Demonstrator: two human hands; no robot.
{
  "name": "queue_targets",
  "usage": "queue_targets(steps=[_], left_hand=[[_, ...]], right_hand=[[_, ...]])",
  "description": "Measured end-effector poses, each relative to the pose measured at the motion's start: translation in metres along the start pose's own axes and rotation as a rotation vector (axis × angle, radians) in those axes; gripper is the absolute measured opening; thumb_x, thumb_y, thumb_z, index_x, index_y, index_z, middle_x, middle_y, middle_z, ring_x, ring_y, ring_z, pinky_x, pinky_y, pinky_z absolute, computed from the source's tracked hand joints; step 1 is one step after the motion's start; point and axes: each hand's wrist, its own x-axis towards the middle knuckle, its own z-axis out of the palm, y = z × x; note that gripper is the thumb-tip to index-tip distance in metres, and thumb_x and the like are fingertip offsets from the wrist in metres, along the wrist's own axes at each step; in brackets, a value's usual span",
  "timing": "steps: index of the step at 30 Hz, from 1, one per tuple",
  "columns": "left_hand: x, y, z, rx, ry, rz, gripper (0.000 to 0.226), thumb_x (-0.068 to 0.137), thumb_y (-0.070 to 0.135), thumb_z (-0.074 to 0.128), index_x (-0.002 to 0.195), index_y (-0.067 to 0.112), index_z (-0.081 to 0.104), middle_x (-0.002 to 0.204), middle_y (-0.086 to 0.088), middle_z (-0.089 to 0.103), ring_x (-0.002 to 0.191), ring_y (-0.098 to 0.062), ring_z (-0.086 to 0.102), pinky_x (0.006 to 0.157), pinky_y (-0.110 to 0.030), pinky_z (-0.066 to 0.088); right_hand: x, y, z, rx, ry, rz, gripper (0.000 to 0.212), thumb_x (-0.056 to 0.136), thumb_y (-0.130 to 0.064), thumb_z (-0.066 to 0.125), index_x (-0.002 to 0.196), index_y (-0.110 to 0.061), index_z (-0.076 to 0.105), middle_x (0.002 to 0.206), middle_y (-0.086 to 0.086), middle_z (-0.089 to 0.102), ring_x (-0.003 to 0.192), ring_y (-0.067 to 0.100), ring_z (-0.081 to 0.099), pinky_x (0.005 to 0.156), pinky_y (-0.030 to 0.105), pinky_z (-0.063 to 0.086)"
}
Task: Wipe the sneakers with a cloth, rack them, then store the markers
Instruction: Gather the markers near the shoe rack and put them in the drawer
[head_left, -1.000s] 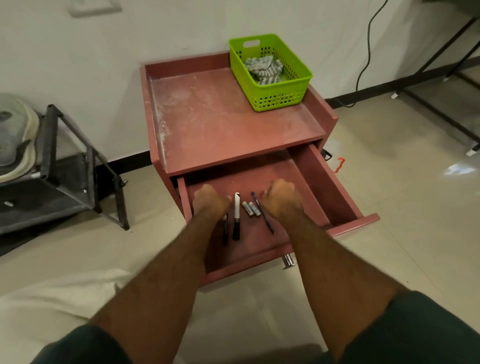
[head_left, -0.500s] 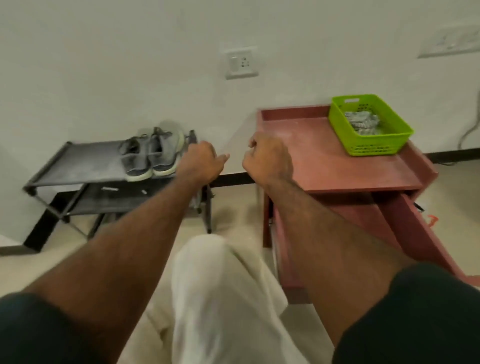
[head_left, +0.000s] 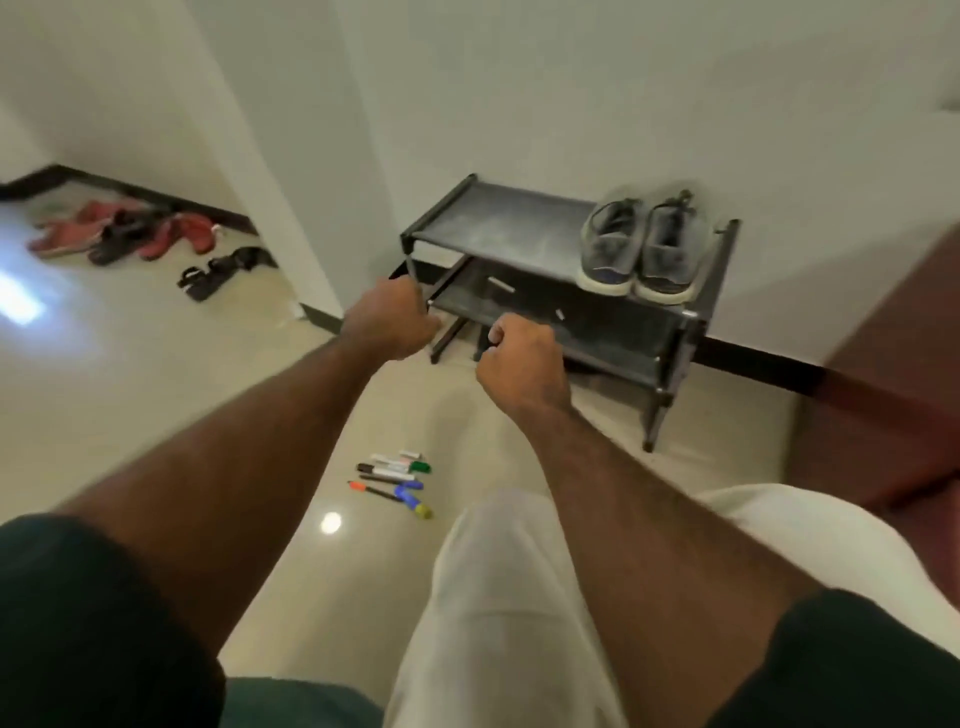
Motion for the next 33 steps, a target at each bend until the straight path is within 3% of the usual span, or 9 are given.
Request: queue_targets(steps=[2, 4, 9, 13, 18, 21, 26, 29, 33], left_hand=[[0.008, -0.043, 0.004, 0.022, -0.026, -0.063, 0.035, 0.092, 0.044, 0.064, 0.084, 0.011, 0.065, 0.069, -0.007, 0.068, 0.068, -0.021, 0.068, 0.076, -0.043, 0.06], [0.015, -0.076, 0.015, 0.079, -0.041, -0.104, 0.037, 0.093, 0.047, 0.063, 0.088, 0.01, 0.064, 0.076, -0.008, 0.068, 0.071, -0.022, 0.067, 0.076, -0.042, 0.059], [0.022, -0.144, 0.074, 0.357, -0.198, -0.017, 0.035, 0.094, 0.049, 0.06, 0.107, 0.016, 0.06, 0.086, -0.002, 0.053, 0.082, -0.021, 0.058, 0.073, -0.037, 0.052], [0.032, -0.189, 0.133, 0.428, -0.355, 0.04, 0.038, 0.097, 0.045, 0.057, 0.119, 0.016, 0.057, 0.109, -0.008, 0.058, 0.088, -0.022, 0.055, 0.074, -0.035, 0.048], [0.035, -0.226, 0.207, 0.127, -0.378, -0.178, 0.032, 0.09, 0.042, 0.065, 0.11, 0.017, 0.06, 0.103, -0.007, 0.056, 0.089, -0.029, 0.059, 0.072, -0.035, 0.045], [0.032, -0.25, 0.267, -0.156, -0.388, -0.395, 0.024, 0.085, 0.035, 0.067, 0.1, 0.016, 0.062, 0.099, -0.007, 0.065, 0.078, -0.029, 0.069, 0.075, -0.04, 0.06], [0.023, -0.289, 0.37, -0.461, -0.359, -0.705, 0.026, 0.08, 0.038, 0.067, 0.096, 0.018, 0.063, 0.099, -0.009, 0.069, 0.084, -0.03, 0.071, 0.079, -0.044, 0.061], [0.01, -0.299, 0.398, -0.638, -0.326, -0.844, 0.035, 0.072, 0.042, 0.071, 0.094, 0.016, 0.065, 0.095, -0.01, 0.071, 0.084, -0.031, 0.072, 0.077, -0.044, 0.062], [0.007, -0.304, 0.398, -0.696, -0.31, -0.89, 0.025, 0.085, 0.031, 0.077, 0.094, 0.011, 0.066, 0.092, -0.011, 0.072, 0.077, -0.028, 0.073, 0.075, -0.043, 0.063]], right_hand=[[0.001, -0.018, 0.041, 0.021, -0.066, 0.006, 0.024, 0.086, -0.01, 0.058, 0.108, -0.014, 0.065, 0.112, 0.007, 0.063, 0.101, 0.025, 0.06, 0.073, 0.027, 0.045], [0.002, -0.027, 0.08, 0.044, -0.114, 0.0, 0.026, 0.087, -0.008, 0.059, 0.112, -0.013, 0.065, 0.112, 0.006, 0.063, 0.098, 0.022, 0.062, 0.07, 0.027, 0.049], [0.0, -0.007, 0.169, -0.024, -0.262, 0.055, 0.024, 0.086, -0.006, 0.06, 0.108, -0.012, 0.064, 0.105, 0.006, 0.064, 0.088, 0.019, 0.06, 0.071, 0.03, 0.055], [0.011, 0.018, 0.219, -0.147, -0.43, 0.098, 0.025, 0.083, -0.013, 0.063, 0.108, -0.017, 0.063, 0.113, 0.007, 0.061, 0.096, 0.026, 0.062, 0.08, 0.037, 0.057], [0.036, 0.054, 0.265, -0.294, -0.561, 0.16, 0.031, 0.084, -0.015, 0.063, 0.115, -0.018, 0.066, 0.124, 0.011, 0.059, 0.11, 0.031, 0.061, 0.091, 0.033, 0.053], [0.047, 0.072, 0.299, -0.339, -0.573, 0.192, 0.028, 0.085, -0.01, 0.059, 0.11, -0.019, 0.068, 0.121, 0.01, 0.059, 0.104, 0.03, 0.063, 0.09, 0.035, 0.055], [0.06, 0.1, 0.361, -0.419, -0.59, 0.175, 0.02, 0.087, -0.015, 0.058, 0.102, -0.021, 0.07, 0.111, 0.007, 0.063, 0.095, 0.028, 0.064, 0.087, 0.036, 0.056], [0.056, 0.12, 0.388, -0.453, -0.598, 0.201, 0.021, 0.084, -0.018, 0.059, 0.102, -0.02, 0.07, 0.111, 0.009, 0.065, 0.102, 0.03, 0.063, 0.092, 0.037, 0.054], [0.047, 0.117, 0.408, -0.458, -0.644, 0.226, 0.029, 0.077, -0.025, 0.07, 0.106, -0.02, 0.067, 0.11, 0.006, 0.063, 0.099, 0.03, 0.064, 0.091, 0.041, 0.054]])
